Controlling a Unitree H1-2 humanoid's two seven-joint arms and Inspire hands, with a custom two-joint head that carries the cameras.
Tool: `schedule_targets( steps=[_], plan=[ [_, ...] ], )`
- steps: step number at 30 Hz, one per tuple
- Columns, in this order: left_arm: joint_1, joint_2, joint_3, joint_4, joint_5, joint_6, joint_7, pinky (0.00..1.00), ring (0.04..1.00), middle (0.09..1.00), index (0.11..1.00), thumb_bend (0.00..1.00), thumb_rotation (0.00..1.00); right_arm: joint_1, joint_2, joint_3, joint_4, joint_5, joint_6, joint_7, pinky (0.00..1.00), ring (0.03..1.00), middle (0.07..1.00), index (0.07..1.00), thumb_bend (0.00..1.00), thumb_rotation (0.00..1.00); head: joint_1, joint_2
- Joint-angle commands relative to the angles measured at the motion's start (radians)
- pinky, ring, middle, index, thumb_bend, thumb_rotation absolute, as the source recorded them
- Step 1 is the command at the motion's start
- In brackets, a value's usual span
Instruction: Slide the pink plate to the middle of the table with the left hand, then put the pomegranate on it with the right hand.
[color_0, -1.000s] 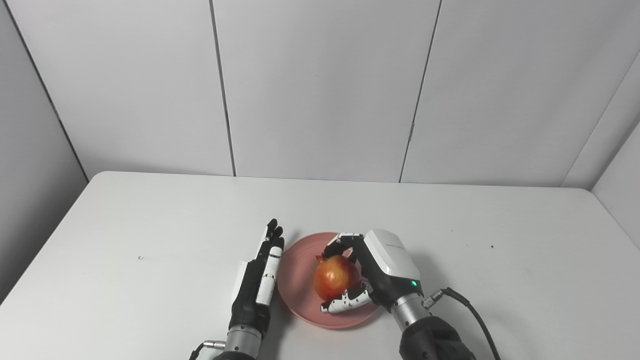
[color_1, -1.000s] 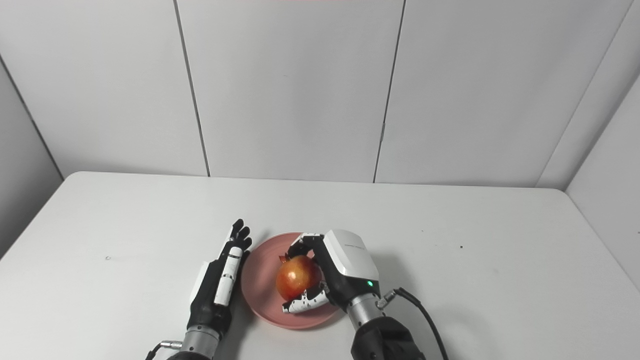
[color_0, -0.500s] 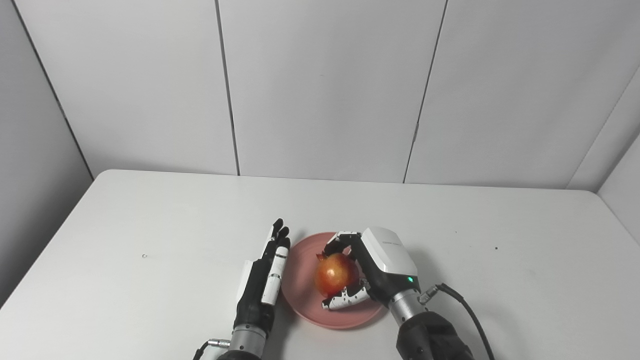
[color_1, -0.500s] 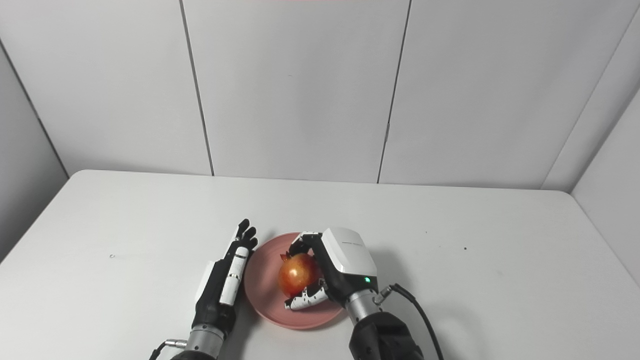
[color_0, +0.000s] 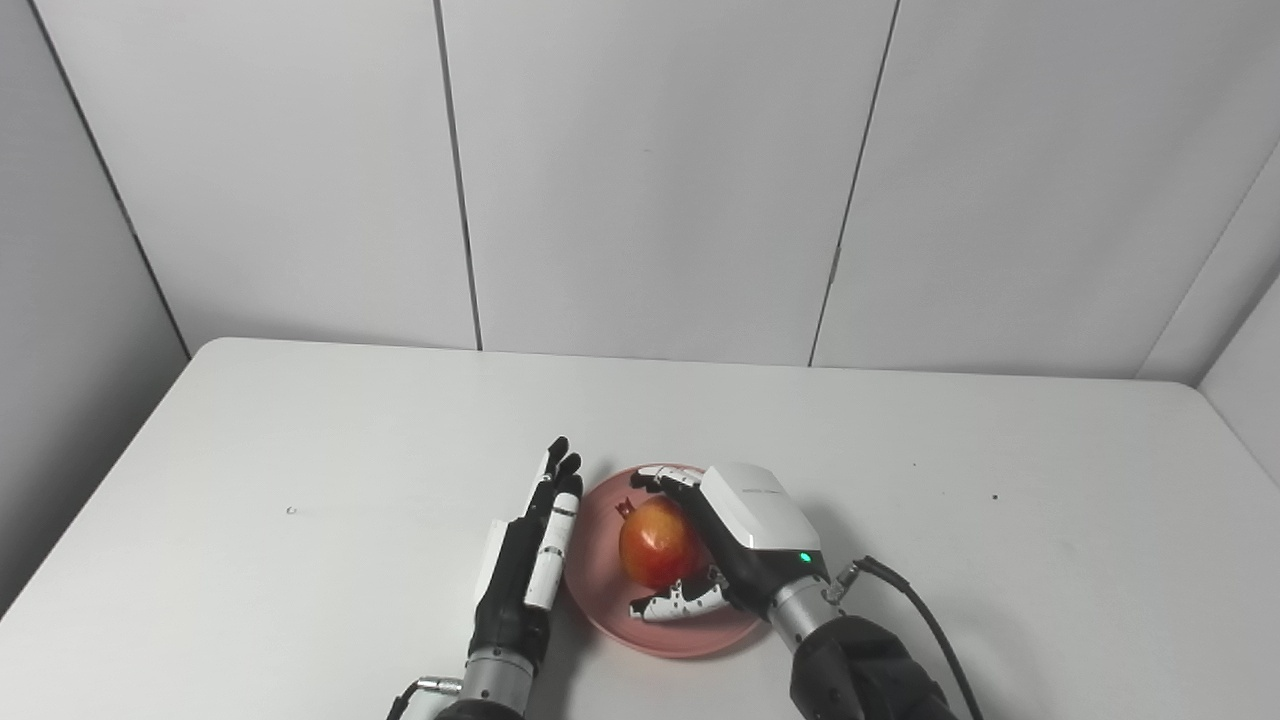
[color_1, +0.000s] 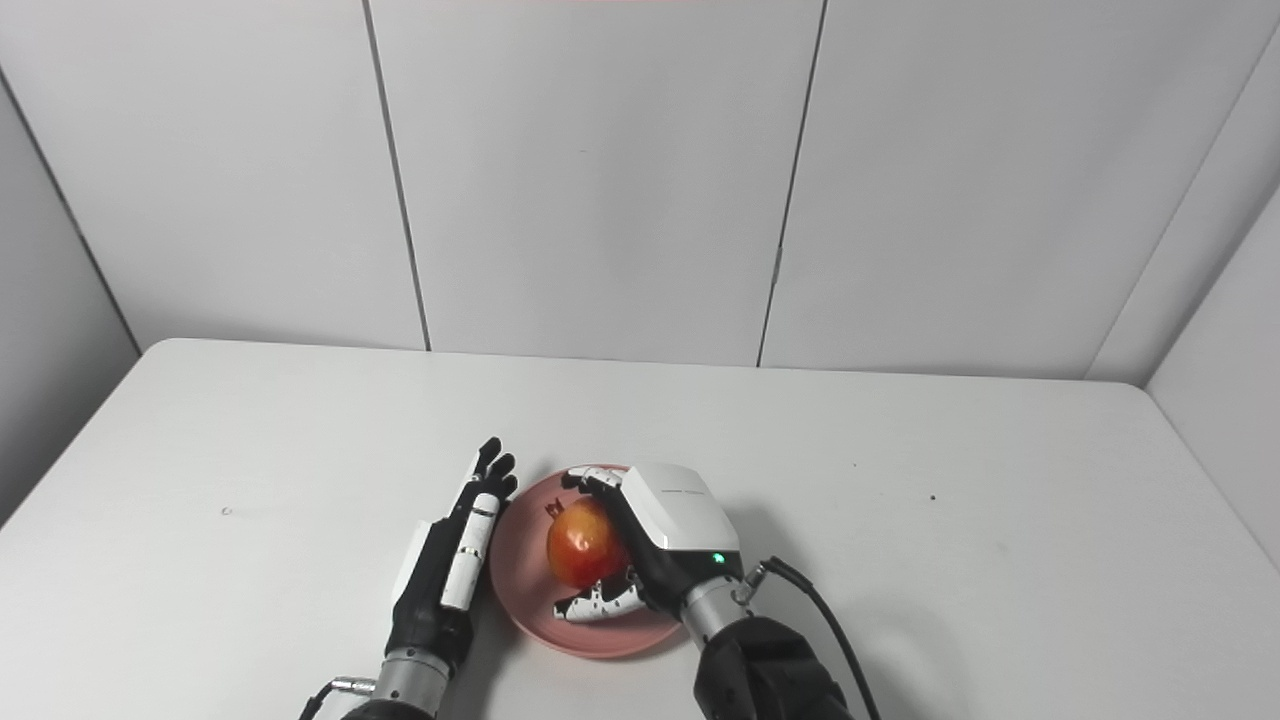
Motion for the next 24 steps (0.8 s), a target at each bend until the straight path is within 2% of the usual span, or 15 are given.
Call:
schedule_targets(
  steps=[1,4,10,17,21,24],
  plan=[
    [-0.025,-0.012,-0.007,-0.017,0.002,-0.015,0.003,0.98,0.98,0.983,0.973,0.41,1.0,-0.03,-0.009,-0.001,-0.047,-0.018,0.024,0.038,0.8,0.85,0.874,0.878,0.86,0.33,0.001,0.001],
    [-0.026,-0.011,-0.006,-0.02,0.0,-0.011,0.002,0.99,0.983,0.988,0.976,0.4,1.0,-0.028,-0.015,-0.005,-0.063,-0.022,0.013,0.063,0.87,0.902,0.925,0.926,0.91,0.41,-0.004,0.002],
    [-0.024,-0.013,-0.006,-0.027,0.001,-0.01,0.004,0.98,0.983,0.989,0.978,0.39,1.0,-0.017,-0.014,-0.036,-0.096,0.022,-0.003,0.075,0.89,0.921,0.946,0.947,0.94,0.45,-0.004,0.002],
    [-0.025,-0.007,-0.003,-0.025,0.004,-0.021,0.006,0.95,0.973,0.983,0.973,0.37,1.0,0.002,-0.004,-0.097,-0.16,0.108,-0.017,0.051,0.83,0.902,0.932,0.94,0.93,0.46,-0.017,0.002],
    [-0.022,-0.004,-0.003,-0.033,0.008,-0.012,0.004,0.97,0.974,0.981,0.975,0.39,1.0,0.018,0.003,-0.134,-0.207,0.145,-0.034,0.012,0.81,0.895,0.933,0.939,0.94,0.53,-0.022,0.001],
    [-0.019,-0.003,-0.004,-0.038,0.008,-0.007,0.002,0.97,0.979,0.985,0.977,0.41,1.0,0.042,0.008,-0.18,-0.251,0.192,-0.058,-0.045,0.78,0.876,0.929,0.933,0.92,0.57,-0.026,-0.001]
  ],
)
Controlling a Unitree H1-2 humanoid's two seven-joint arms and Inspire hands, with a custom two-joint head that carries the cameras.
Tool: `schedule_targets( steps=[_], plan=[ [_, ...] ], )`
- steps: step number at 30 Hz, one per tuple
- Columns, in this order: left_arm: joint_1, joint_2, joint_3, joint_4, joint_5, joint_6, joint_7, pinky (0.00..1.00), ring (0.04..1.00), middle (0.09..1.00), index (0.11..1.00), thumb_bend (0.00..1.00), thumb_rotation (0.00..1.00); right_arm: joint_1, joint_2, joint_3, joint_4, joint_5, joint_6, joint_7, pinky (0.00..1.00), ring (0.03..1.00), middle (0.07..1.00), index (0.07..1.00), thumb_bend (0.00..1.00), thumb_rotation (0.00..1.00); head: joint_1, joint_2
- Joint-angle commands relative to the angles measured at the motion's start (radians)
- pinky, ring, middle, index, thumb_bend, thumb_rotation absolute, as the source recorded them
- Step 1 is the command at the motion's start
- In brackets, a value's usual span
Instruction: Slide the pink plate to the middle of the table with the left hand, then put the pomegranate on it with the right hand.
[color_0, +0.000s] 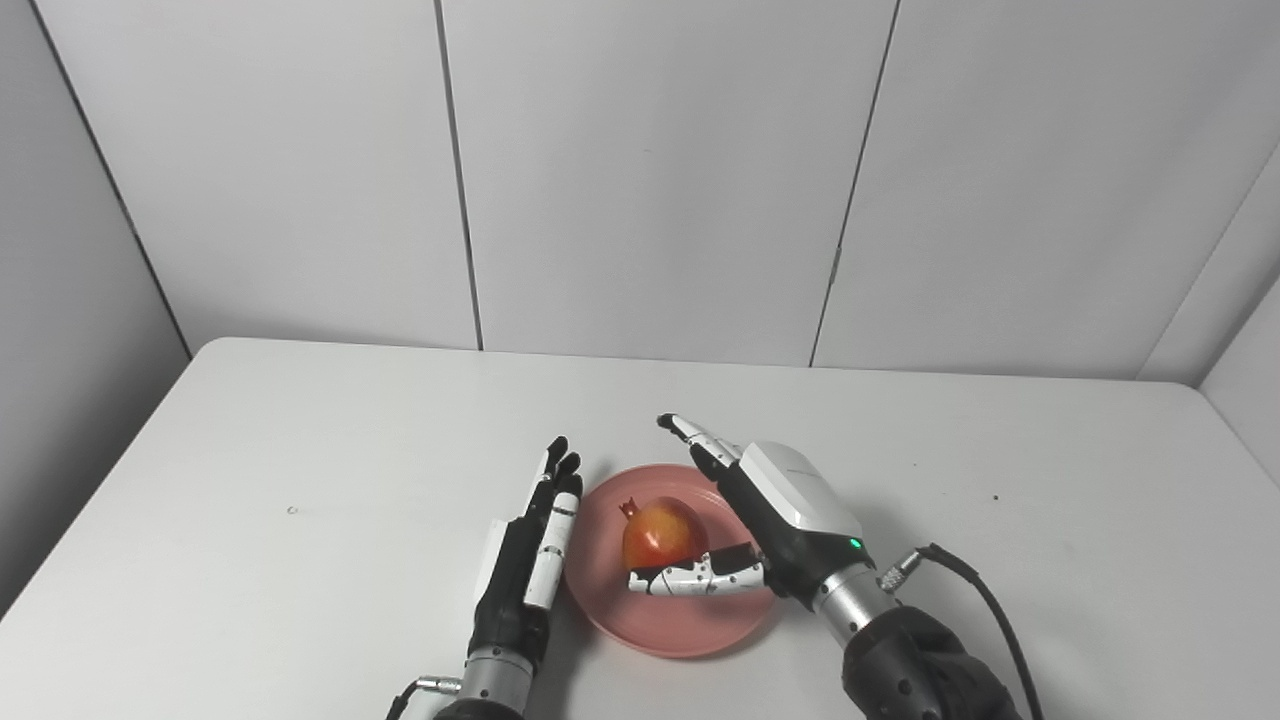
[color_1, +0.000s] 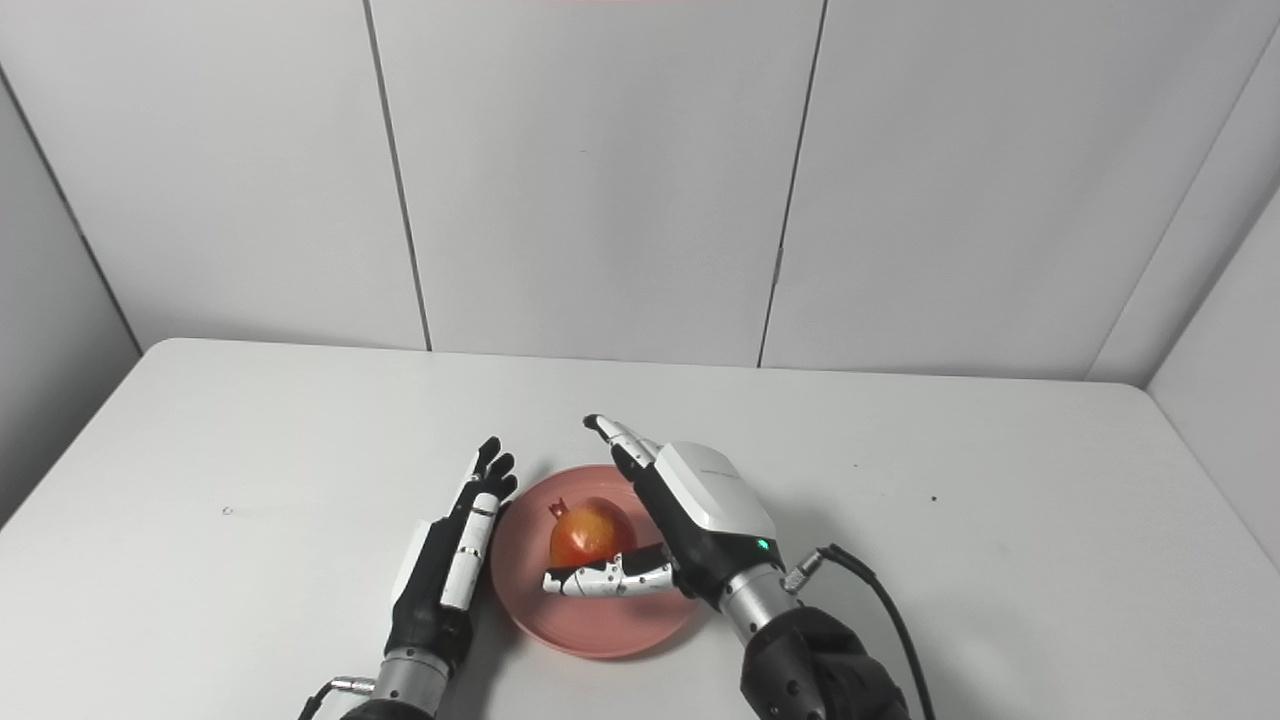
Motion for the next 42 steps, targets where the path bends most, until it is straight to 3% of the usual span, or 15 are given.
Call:
schedule_targets(
  steps=[1,8,12,22,24,28,31,36,42],
  plan=[
    [-0.018,-0.004,-0.006,-0.036,0.005,-0.008,0.001,0.97,0.981,0.987,0.976,0.41,1.0,-0.002,0.006,-0.045,-0.063,0.051,-0.058,-0.059,0.78,0.879,0.935,0.936,0.91,0.59,0.0,0.001],
    [-0.017,-0.001,0.0,-0.036,-0.01,-0.007,-0.005,0.99,0.981,0.994,0.987,0.41,1.0,0.057,-0.011,-0.147,-0.09,0.122,-0.089,-0.145,0.84,0.913,0.946,0.946,0.83,0.88,-0.014,-0.007],
    [-0.017,0.002,0.004,-0.036,-0.013,-0.009,-0.008,0.99,0.979,0.993,0.988,0.42,1.0,0.088,-0.014,-0.179,-0.085,0.146,-0.087,-0.182,0.83,0.902,0.937,0.931,0.81,0.98,-0.026,-0.01],
    [-0.02,0.015,0.007,-0.022,-0.027,-0.03,-0.011,0.99,0.977,0.991,0.984,0.42,1.0,0.186,-0.001,-0.229,-0.05,0.245,-0.099,-0.238,0.85,0.91,0.926,0.915,0.69,1.0,-0.027,-0.012],
    [-0.021,0.016,0.008,-0.021,-0.029,-0.031,-0.011,0.99,0.978,0.992,0.984,0.42,1.0,0.204,0.021,-0.249,-0.043,0.302,-0.08,-0.238,0.85,0.92,0.936,0.926,0.68,1.0,-0.028,-0.012],
    [-0.021,0.019,0.009,-0.019,-0.029,-0.031,-0.01,0.98,0.976,0.989,0.982,0.42,1.0,0.225,0.043,-0.267,-0.012,0.404,-0.106,-0.24,0.86,0.923,0.94,0.924,0.57,1.0,-0.029,-0.013],
    [-0.021,0.021,0.01,-0.019,-0.032,-0.03,-0.012,0.98,0.978,0.99,0.984,0.42,1.0,0.233,0.053,-0.266,0.0,0.449,-0.098,-0.237,0.88,0.922,0.941,0.926,0.52,1.0,-0.03,-0.013],
    [-0.021,0.022,0.009,-0.019,-0.037,-0.031,-0.012,0.98,0.975,0.988,0.978,0.42,1.0,0.236,0.056,-0.252,0.007,0.486,-0.097,-0.231,0.93,0.957,0.954,0.937,0.35,1.0,-0.027,-0.01],
    [-0.019,0.027,0.006,-0.02,-0.034,-0.03,-0.013,0.98,0.979,0.992,0.982,0.41,1.0,0.232,0.061,-0.252,0.03,0.58,-0.106,-0.211,0.98,0.983,0.976,0.951,0.3,1.0,-0.028,-0.017]
  ],
)
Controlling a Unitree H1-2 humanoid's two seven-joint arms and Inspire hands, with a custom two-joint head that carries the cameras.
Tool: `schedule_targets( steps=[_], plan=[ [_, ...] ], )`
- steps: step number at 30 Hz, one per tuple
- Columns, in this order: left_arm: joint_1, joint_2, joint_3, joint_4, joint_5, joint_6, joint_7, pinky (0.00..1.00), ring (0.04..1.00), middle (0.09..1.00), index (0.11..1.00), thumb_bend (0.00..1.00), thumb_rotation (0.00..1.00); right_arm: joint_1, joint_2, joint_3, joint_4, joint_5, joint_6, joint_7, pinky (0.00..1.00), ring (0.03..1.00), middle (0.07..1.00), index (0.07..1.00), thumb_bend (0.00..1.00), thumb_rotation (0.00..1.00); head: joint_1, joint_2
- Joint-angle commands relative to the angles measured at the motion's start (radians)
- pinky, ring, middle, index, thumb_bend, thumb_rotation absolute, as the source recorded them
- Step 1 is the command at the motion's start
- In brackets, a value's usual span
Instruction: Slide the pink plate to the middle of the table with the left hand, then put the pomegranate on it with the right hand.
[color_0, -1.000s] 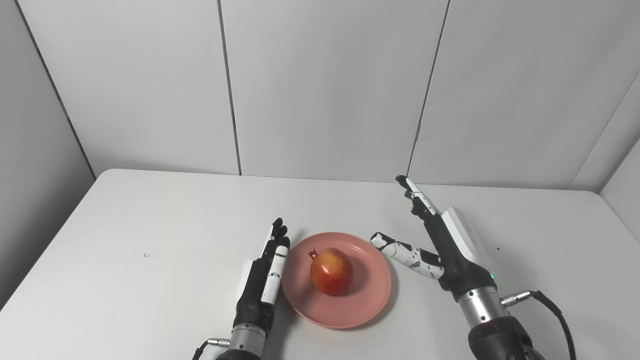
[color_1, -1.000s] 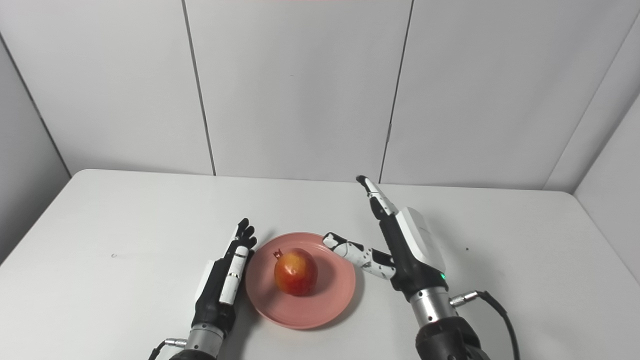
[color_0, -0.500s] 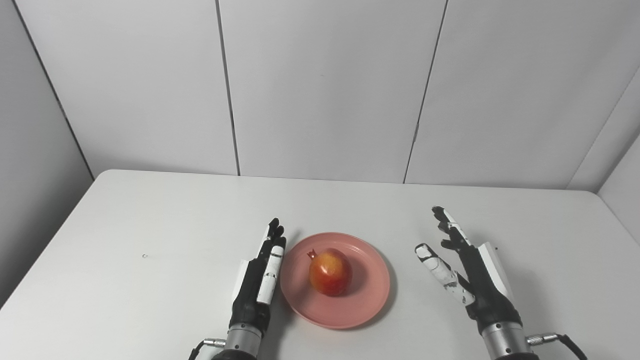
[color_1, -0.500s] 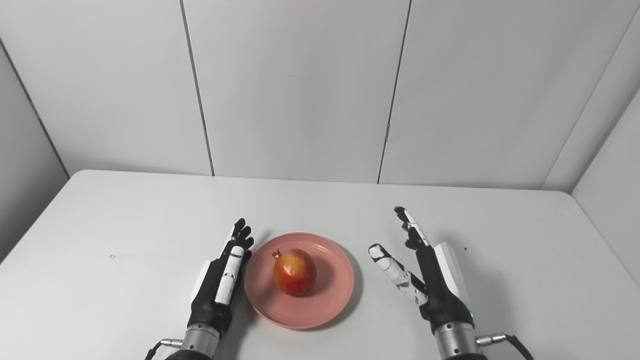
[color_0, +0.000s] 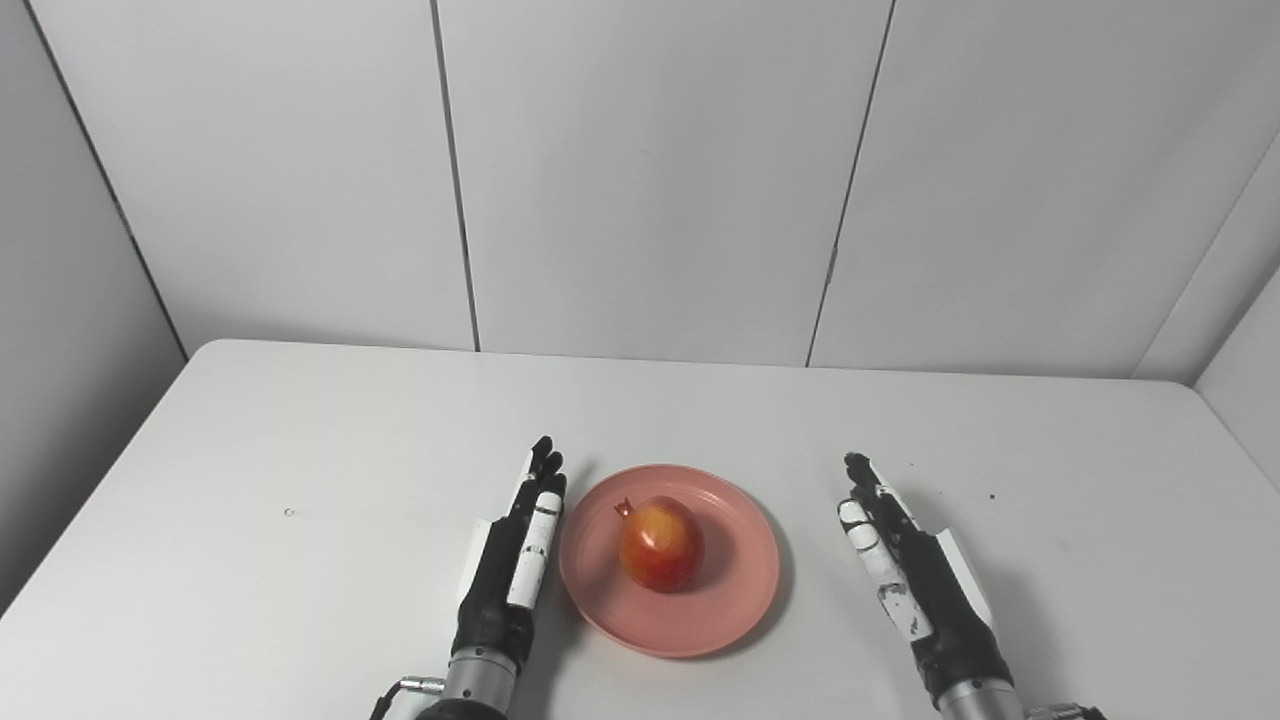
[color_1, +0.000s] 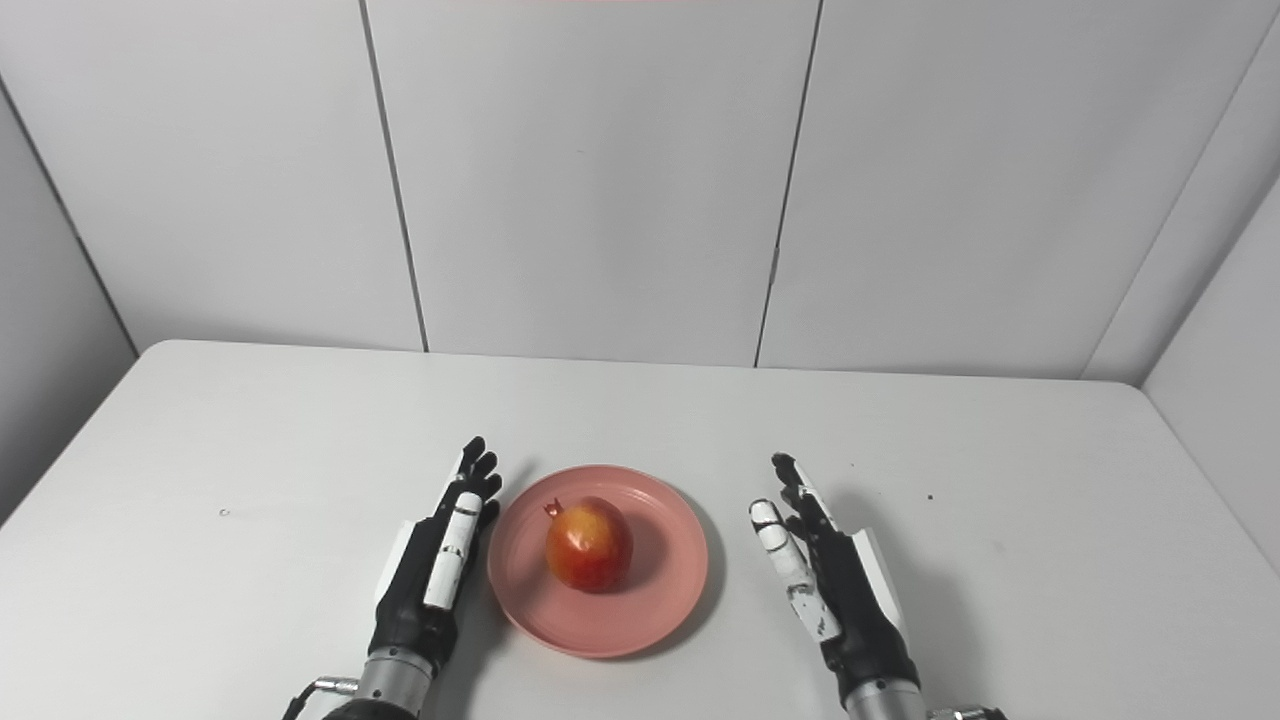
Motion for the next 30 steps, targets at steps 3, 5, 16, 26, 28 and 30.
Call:
schedule_targets(
  steps=[3,5,16,26,28,30],
  plan=[
    [-0.016,0.0,-0.004,-0.02,-0.004,-0.026,-0.008,0.98,0.98,0.993,0.985,0.41,1.0,-0.026,0.01,-0.005,0.003,0.069,-0.069,0.011,1.0,0.997,0.985,0.957,0.27,1.0,-0.002,-0.002],
    [-0.015,0.0,-0.004,-0.02,-0.006,-0.026,-0.009,0.99,0.98,0.993,0.986,0.41,1.0,-0.029,0.011,-0.006,0.018,0.091,-0.082,0.014,1.0,1.0,0.992,0.963,0.26,1.0,-0.003,-0.001],
    [-0.013,0.004,-0.005,-0.02,-0.011,-0.026,-0.015,1.0,0.981,0.997,0.987,0.41,1.0,-0.038,0.011,-0.012,0.05,0.158,-0.09,0.026,1.0,1.0,1.0,0.973,0.26,1.0,-0.005,-0.003],
    [-0.011,0.006,-0.005,-0.023,-0.014,-0.018,-0.016,1.0,0.984,0.998,0.987,0.41,1.0,-0.034,0.015,-0.004,0.044,0.149,-0.076,0.013,1.0,1.0,1.0,0.972,0.24,1.0,-0.006,-0.006],
    [-0.011,0.006,-0.005,-0.023,-0.012,-0.016,-0.015,1.0,0.984,0.997,0.988,0.41,1.0,-0.033,0.017,-0.004,0.042,0.149,-0.07,0.011,1.0,1.0,1.0,0.976,0.24,1.0,-0.005,-0.007],
    [-0.01,0.005,-0.005,-0.024,-0.015,-0.016,-0.016,1.0,0.984,0.998,0.989,0.41,1.0,-0.032,0.018,-0.004,0.041,0.147,-0.07,0.009,1.0,1.0,1.0,0.975,0.24,1.0,-0.005,-0.007]
  ],
)
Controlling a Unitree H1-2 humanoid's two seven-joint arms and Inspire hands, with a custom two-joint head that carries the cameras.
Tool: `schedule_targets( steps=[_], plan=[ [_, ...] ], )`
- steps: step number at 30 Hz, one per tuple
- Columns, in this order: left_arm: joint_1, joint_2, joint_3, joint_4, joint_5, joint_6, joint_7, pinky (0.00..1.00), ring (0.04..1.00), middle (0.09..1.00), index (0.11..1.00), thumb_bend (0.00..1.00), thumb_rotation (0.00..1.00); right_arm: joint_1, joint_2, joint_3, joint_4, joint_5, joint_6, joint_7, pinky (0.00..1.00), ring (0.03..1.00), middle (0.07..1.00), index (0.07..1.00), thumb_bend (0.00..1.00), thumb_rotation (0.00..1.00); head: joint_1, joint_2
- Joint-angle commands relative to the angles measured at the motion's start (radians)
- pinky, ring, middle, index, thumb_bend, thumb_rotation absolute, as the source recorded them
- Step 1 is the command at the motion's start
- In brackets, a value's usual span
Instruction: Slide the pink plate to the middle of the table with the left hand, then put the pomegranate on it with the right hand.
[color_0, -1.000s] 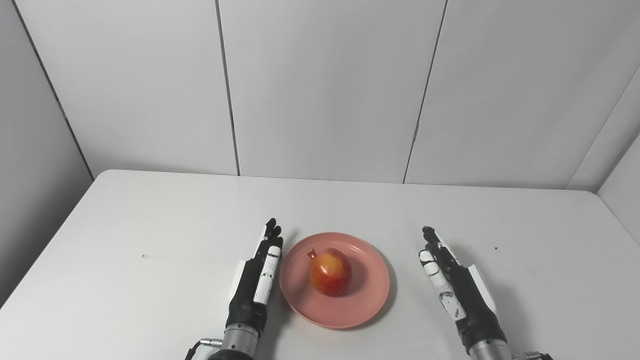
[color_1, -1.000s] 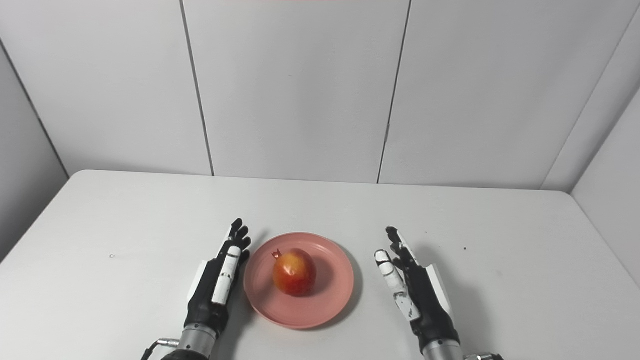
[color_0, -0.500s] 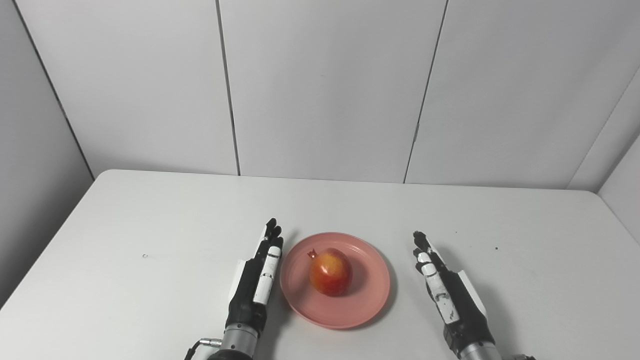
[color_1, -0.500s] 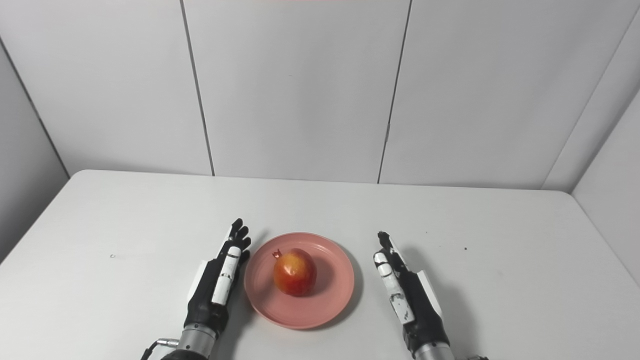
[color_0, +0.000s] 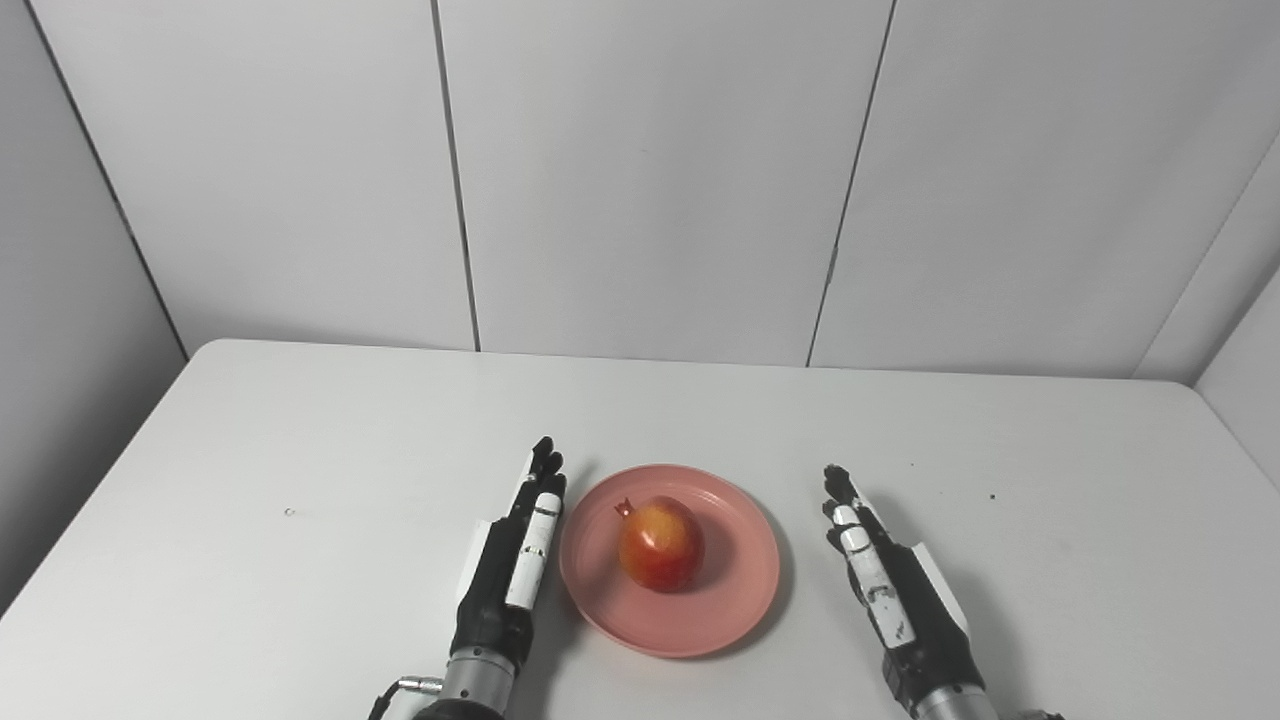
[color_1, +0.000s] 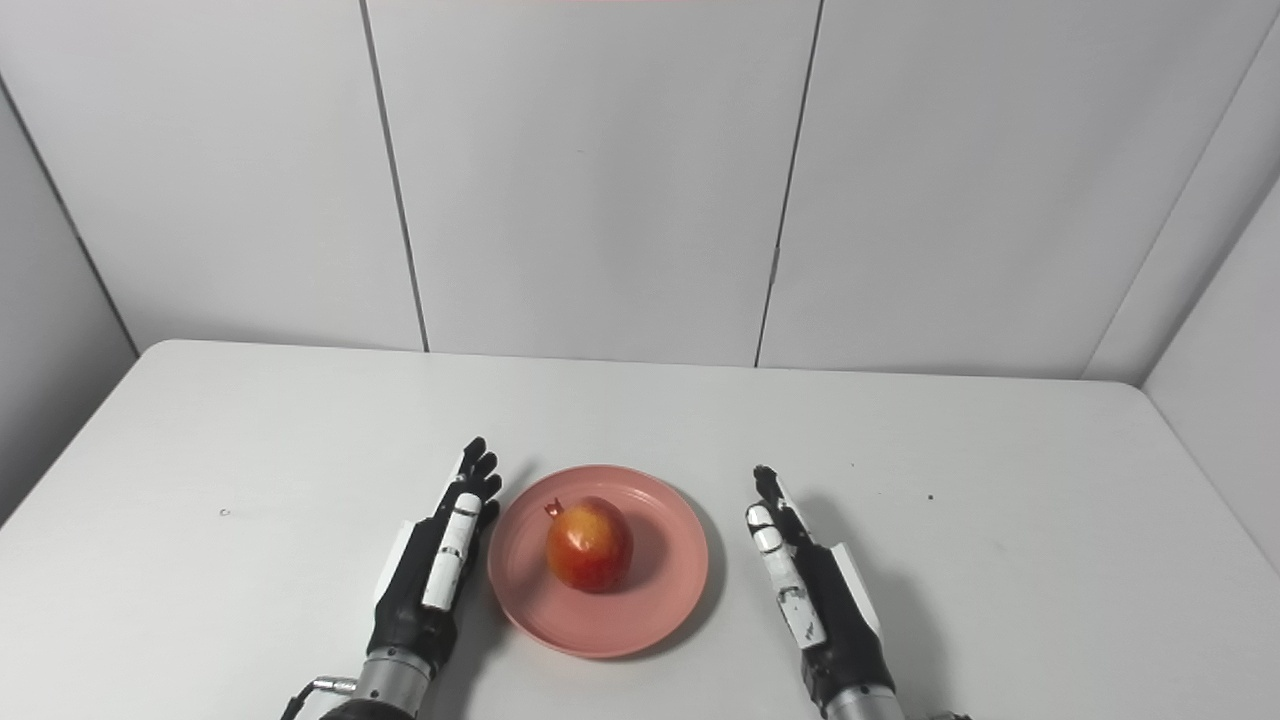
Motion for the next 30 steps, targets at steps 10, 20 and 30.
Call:
schedule_targets(
  steps=[10,20,30],
  plan=[
    [-0.009,-0.004,-0.004,-0.027,0.004,-0.006,-0.003,1.0,0.986,0.998,0.99,0.41,1.0,-0.022,0.005,0.001,-0.035,-0.009,-0.039,-0.008,1.0,0.995,0.997,0.969,0.25,1.0,0.002,0.0],
    [-0.008,-0.002,-0.005,-0.033,0.003,-0.001,-0.005,1.0,0.986,0.999,0.991,0.4,1.0,-0.021,0.007,0.004,-0.041,-0.017,-0.033,-0.008,1.0,0.999,0.998,0.972,0.24,1.0,-0.003,0.0],
    [-0.011,0.0,-0.004,-0.026,0.002,-0.007,-0.009,1.0,0.987,0.999,0.99,0.41,1.0,-0.012,0.016,0.002,-0.046,-0.016,-0.037,-0.009,1.0,0.992,0.995,0.975,0.24,1.0,-0.005,0.0]
  ],
)
